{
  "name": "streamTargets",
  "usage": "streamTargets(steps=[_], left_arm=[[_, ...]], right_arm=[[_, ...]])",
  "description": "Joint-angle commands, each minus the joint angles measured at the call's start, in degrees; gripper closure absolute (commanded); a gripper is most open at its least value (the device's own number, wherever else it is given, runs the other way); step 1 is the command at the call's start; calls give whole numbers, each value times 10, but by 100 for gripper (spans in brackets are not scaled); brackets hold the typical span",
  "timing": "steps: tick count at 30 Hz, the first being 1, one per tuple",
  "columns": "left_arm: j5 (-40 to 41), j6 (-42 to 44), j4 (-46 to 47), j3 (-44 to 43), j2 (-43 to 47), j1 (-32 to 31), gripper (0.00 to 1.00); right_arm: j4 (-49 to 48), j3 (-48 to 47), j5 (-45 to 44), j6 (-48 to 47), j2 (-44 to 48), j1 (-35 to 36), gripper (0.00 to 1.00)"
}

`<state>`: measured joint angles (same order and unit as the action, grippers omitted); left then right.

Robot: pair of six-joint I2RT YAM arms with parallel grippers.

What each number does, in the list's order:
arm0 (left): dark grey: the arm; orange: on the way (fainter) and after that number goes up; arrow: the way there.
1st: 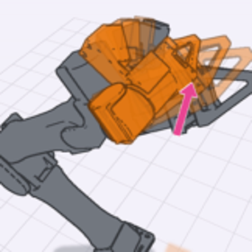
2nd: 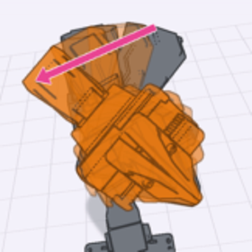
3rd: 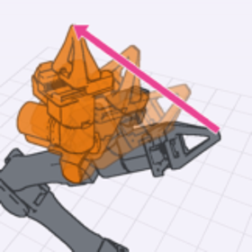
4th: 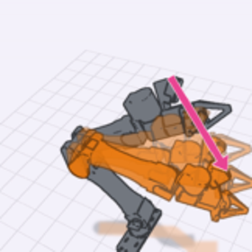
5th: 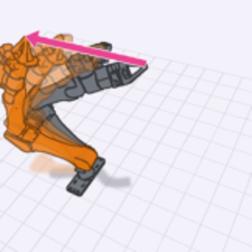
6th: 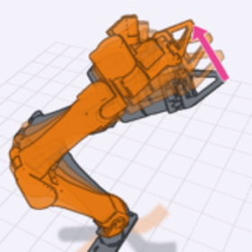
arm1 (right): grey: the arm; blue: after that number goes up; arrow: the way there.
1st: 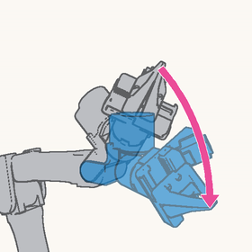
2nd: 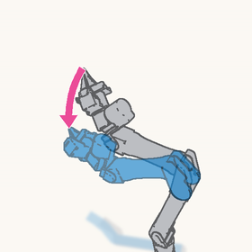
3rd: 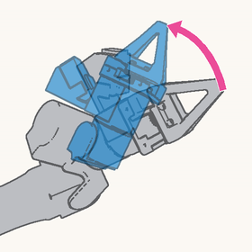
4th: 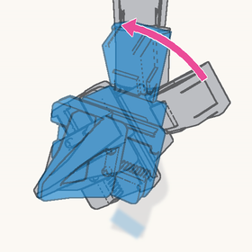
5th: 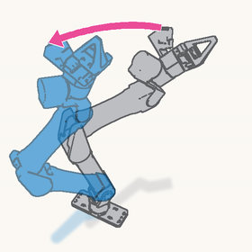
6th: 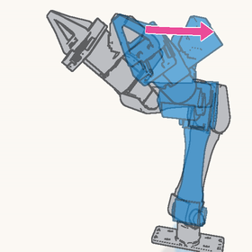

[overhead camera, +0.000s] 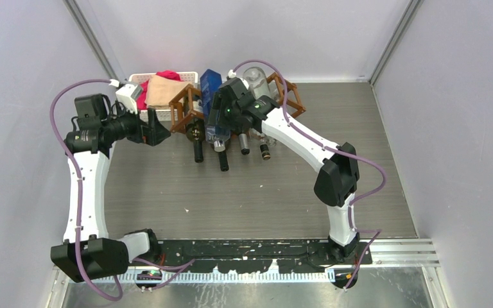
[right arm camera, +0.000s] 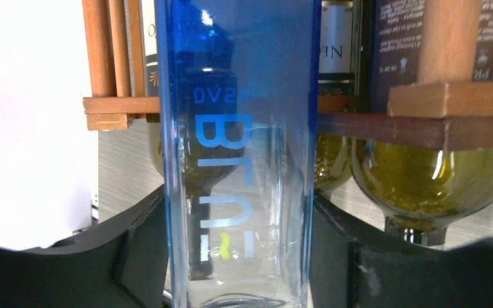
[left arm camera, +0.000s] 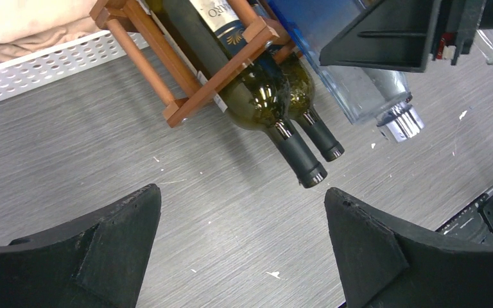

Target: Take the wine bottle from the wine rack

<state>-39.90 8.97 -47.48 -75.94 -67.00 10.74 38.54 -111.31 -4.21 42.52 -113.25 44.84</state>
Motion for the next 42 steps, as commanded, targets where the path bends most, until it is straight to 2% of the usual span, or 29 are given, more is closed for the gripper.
streamTargets(steps=[1, 2, 8, 17, 26, 33, 38, 42], left_arm=[[-25, 20, -4, -21, 16, -10, 1], [-32, 28, -8, -21, 18, -12, 0], [-65, 91, -33, -46, 27, -16, 0], [-80, 204, -24, -68, 37, -35, 0], [-71, 358, -4, -21, 77, -100, 0], [-24, 437, 50, 39, 114, -189, 0], [5, 471, 81, 26, 101, -250, 0], [21, 472, 149, 26, 81, -294, 0]], right_arm=[[-52, 6, -5, 6, 38, -2, 69], [-53, 8, -4, 3, 45, -1, 77], [-62, 22, 27, -14, 109, -2, 99], [-54, 51, 107, -7, 189, -4, 99], [-76, 89, 174, 50, 246, -18, 99], [-68, 86, 188, 63, 263, -21, 99], [-48, 80, 185, 59, 295, -24, 99], [-39, 93, 186, 64, 323, -24, 99]])
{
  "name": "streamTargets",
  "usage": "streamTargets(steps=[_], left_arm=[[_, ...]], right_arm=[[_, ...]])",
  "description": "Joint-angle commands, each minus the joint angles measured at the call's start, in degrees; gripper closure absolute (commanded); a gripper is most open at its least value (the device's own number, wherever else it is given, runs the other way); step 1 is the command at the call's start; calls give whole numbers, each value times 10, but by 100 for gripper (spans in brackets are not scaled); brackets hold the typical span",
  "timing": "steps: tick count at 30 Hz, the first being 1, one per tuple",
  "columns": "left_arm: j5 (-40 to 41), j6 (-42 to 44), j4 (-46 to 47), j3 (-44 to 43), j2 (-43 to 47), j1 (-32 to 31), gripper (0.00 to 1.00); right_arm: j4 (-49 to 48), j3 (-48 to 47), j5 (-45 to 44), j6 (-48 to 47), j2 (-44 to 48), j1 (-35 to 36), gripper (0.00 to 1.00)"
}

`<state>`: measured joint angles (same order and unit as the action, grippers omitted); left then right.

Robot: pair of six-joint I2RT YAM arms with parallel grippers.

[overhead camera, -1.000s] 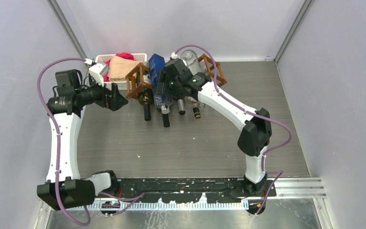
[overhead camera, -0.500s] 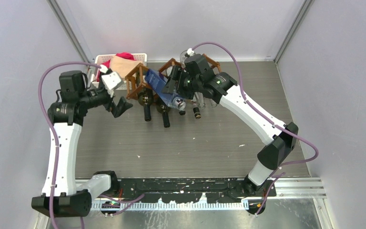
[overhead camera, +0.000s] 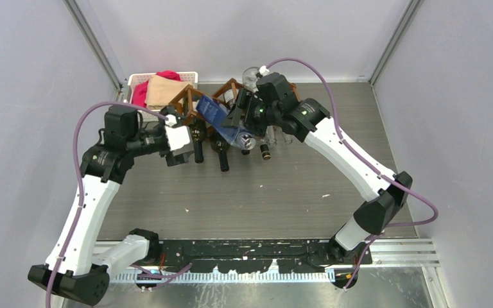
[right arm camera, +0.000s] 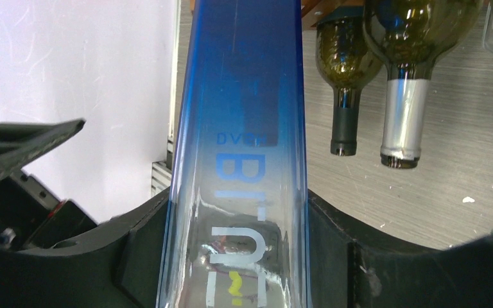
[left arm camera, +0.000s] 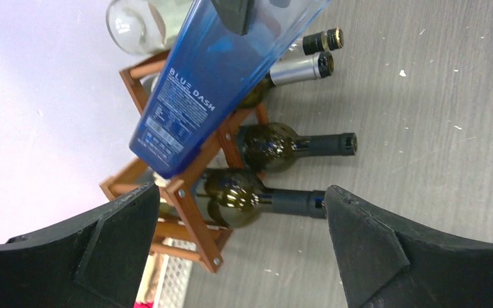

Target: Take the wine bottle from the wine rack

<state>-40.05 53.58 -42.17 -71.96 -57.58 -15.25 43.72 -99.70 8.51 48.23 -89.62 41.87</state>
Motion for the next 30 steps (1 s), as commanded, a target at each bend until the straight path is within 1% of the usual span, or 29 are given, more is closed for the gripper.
streamTargets(steps=[1, 3, 4, 6, 9, 13, 15, 19, 22, 23, 26, 30], left_arm=[[36, 29, 109, -13, -19, -53, 0], [63, 51, 124, -13, -33, -95, 0], [79, 55, 147, -8, -38, -123, 0], [114, 55, 191, 2, -51, -159, 0], [131, 68, 196, -8, -69, -187, 0], [132, 79, 168, -29, -81, -200, 1], [124, 107, 124, -40, -81, -203, 4], [126, 134, 60, -41, -68, -217, 14], [130, 134, 25, -44, -61, -224, 23], [131, 134, 14, -43, -58, -227, 25], [133, 121, 14, -30, -44, -230, 25], [137, 97, 26, -9, -25, -230, 20]], right_arm=[[-88, -19, 61, 10, 92, 6, 99], [-82, -14, 63, 12, 102, 6, 99], [-76, -12, 64, 13, 107, 6, 99], [-70, -9, 72, 13, 118, 6, 99], [-60, -5, 92, 1, 131, 6, 99], [-28, -16, 125, -26, 132, 7, 99], [-25, -14, 144, -34, 133, 7, 99], [-37, -7, 186, -41, 130, 9, 99], [-42, -7, 209, -48, 124, 13, 99], [-46, -8, 218, -50, 121, 16, 99], [-44, -19, 229, -60, 110, 27, 99], [-43, -23, 236, -66, 101, 35, 99]])
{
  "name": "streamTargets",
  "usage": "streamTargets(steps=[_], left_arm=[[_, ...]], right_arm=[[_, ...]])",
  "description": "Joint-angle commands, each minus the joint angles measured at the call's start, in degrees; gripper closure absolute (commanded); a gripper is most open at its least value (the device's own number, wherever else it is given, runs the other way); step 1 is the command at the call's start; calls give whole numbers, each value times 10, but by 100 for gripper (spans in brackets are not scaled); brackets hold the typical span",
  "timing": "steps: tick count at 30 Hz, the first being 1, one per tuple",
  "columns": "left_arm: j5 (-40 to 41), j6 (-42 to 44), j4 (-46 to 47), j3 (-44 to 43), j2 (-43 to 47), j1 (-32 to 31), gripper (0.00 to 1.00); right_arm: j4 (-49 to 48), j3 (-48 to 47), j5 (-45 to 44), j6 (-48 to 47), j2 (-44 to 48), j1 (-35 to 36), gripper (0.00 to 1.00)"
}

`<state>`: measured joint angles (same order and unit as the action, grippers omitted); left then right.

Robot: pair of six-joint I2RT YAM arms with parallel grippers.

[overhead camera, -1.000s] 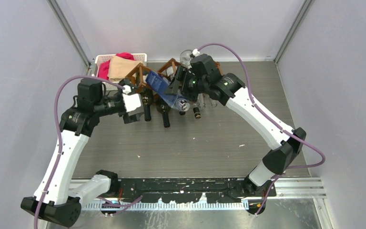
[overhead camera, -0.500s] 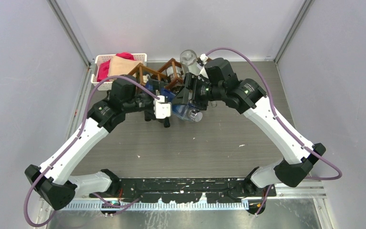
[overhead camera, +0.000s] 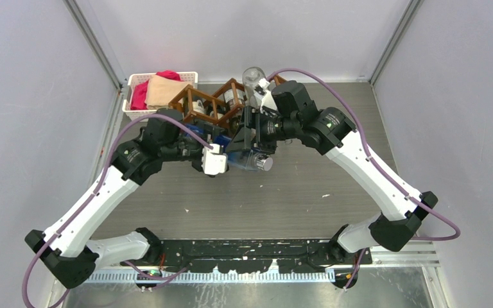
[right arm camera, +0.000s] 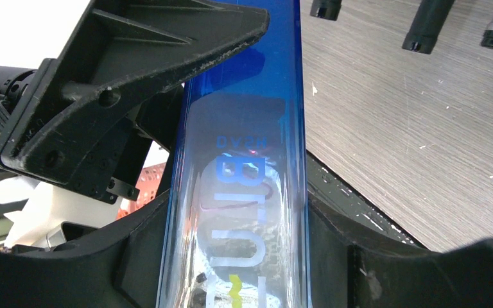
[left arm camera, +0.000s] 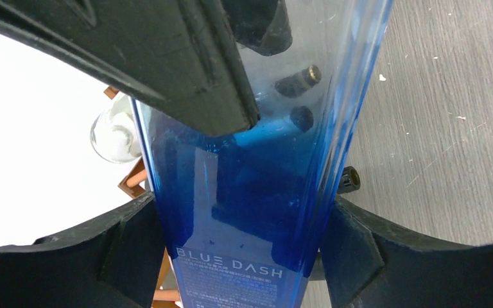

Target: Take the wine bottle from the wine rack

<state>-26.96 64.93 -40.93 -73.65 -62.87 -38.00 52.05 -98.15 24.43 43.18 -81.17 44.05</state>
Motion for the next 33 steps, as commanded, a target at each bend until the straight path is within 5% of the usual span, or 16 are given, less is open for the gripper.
streamTargets(steps=[1, 8, 12, 14, 16, 17, 20, 22, 26, 33], left_arm=[[6, -19, 11, 12, 32, -2, 20], [0, -39, -19, 29, 47, -2, 26], [-3, -44, -47, 22, 42, -2, 37], [-8, -38, -74, 9, 34, -2, 53], [-10, -36, -99, -12, 21, -2, 90], [-10, -43, -107, -24, 14, -2, 99], [-8, -100, -92, -35, 13, -3, 100], [-11, -143, -49, -19, 32, -2, 100], [-6, -255, 41, 3, 67, -2, 100], [-32, -420, 42, -21, 83, -2, 100]], right_arm=[[-127, -39, 77, -17, 16, 15, 99], [-137, -42, 98, -22, 14, 25, 99], [-138, -50, 110, -29, 6, 34, 99], [-139, -53, 115, -35, 2, 38, 99], [-136, -55, 114, -39, -1, 41, 99], [-135, -57, 113, -42, -2, 40, 97], [-126, -64, 101, -53, -2, 41, 68], [-111, -74, 73, -67, 2, 41, 34], [-81, -93, 1, -103, 26, 40, 2], [-105, -95, -104, -141, 92, 38, 0]])
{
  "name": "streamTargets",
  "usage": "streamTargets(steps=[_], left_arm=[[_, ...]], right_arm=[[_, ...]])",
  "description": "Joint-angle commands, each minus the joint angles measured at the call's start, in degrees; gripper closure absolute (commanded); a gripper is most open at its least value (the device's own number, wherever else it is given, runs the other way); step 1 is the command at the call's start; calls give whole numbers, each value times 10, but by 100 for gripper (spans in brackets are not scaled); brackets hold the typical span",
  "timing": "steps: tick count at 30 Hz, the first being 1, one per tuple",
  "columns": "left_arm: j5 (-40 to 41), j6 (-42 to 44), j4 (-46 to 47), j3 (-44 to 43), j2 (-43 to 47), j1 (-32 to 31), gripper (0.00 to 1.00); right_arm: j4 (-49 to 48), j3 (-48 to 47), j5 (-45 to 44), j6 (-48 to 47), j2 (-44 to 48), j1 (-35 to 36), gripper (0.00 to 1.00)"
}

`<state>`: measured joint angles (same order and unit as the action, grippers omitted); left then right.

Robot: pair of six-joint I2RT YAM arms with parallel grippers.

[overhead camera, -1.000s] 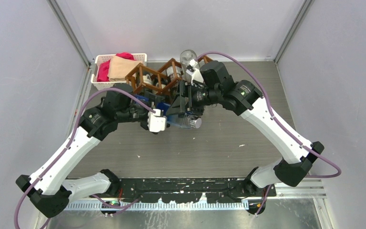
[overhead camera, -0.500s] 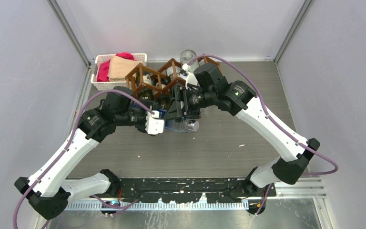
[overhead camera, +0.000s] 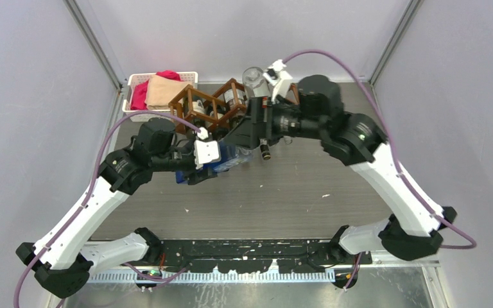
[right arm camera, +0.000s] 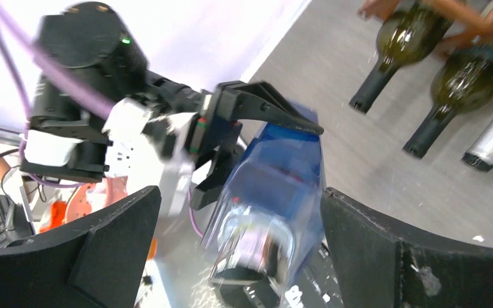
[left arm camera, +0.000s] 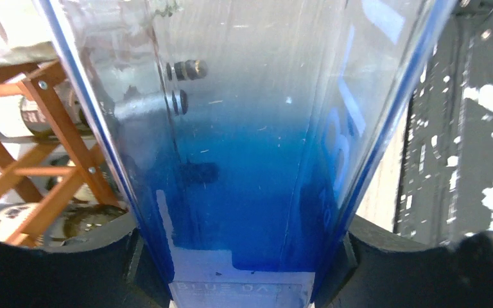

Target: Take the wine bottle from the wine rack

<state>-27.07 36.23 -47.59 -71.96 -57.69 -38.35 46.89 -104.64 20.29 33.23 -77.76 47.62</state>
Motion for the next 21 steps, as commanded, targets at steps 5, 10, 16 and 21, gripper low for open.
streamTargets(steps=[5, 10, 16, 21], left_arm=[[-40, -241, 130, -54, 34, 1, 100], [-76, -335, 130, -96, 18, 6, 100], [-163, -412, 108, -163, -21, 20, 100], [-204, -482, 149, -168, -27, 20, 100]], right_arm=[[-61, -29, -93, -70, 103, 3, 0], [-79, 4, -51, -90, 135, 3, 0], [-80, 12, 23, -101, 107, 3, 0], [-151, 42, 75, -90, 86, 3, 0]])
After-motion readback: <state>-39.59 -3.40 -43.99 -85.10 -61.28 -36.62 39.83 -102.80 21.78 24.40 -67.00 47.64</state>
